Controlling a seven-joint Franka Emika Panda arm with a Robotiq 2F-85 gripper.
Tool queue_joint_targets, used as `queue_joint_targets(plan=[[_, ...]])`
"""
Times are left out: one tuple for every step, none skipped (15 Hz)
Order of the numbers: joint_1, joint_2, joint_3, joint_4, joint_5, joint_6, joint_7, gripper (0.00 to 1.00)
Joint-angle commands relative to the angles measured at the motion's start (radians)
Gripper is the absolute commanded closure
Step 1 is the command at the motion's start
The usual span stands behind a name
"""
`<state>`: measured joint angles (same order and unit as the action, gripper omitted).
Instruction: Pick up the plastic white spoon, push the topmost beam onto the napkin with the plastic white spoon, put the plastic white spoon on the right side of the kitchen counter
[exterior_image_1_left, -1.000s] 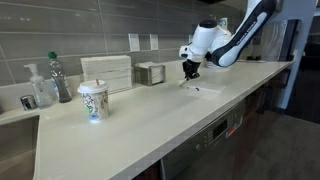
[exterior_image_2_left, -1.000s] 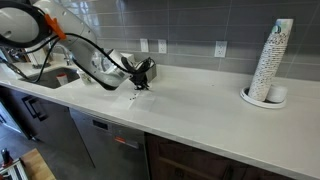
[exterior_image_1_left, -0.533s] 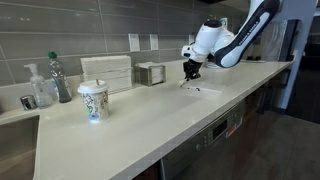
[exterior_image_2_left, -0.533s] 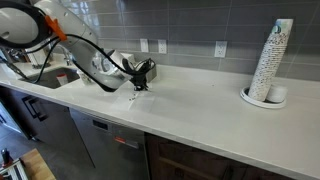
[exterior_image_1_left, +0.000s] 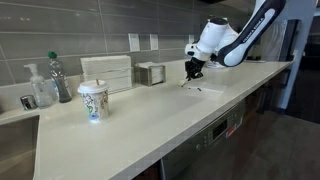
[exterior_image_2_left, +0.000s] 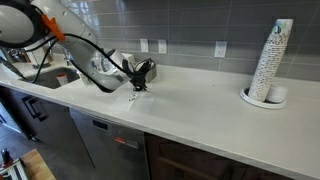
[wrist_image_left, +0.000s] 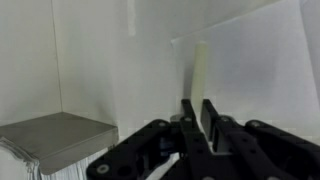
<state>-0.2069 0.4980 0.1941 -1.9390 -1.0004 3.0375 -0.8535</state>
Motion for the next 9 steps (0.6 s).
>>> queue_joint_targets(plan=[[-0.077, -0.034, 0.063, -0.066, 0.043, 0.017, -0.094, 0.97], [-0.085, -0.036, 0.067, -0.066, 0.044, 0.016, -0.097, 0.97], [-0.079, -0.037, 0.052, -0.057, 0.031, 0.023, -0.076, 0.97], [-0.075, -0.038, 0.043, -0.050, 0.018, 0.040, -0.059, 0.97], [-0.069, -0.039, 0.033, -0.043, 0.007, 0.055, -0.045, 0.97], [-0.064, -0.038, 0.026, -0.037, 0.003, 0.068, -0.038, 0.97], [-0.061, -0.037, 0.024, -0.033, 0.003, 0.075, -0.039, 0.97], [-0.059, -0.035, 0.025, -0.031, 0.005, 0.072, -0.045, 0.97], [-0.051, -0.033, 0.019, -0.026, -0.001, 0.070, -0.041, 0.97]])
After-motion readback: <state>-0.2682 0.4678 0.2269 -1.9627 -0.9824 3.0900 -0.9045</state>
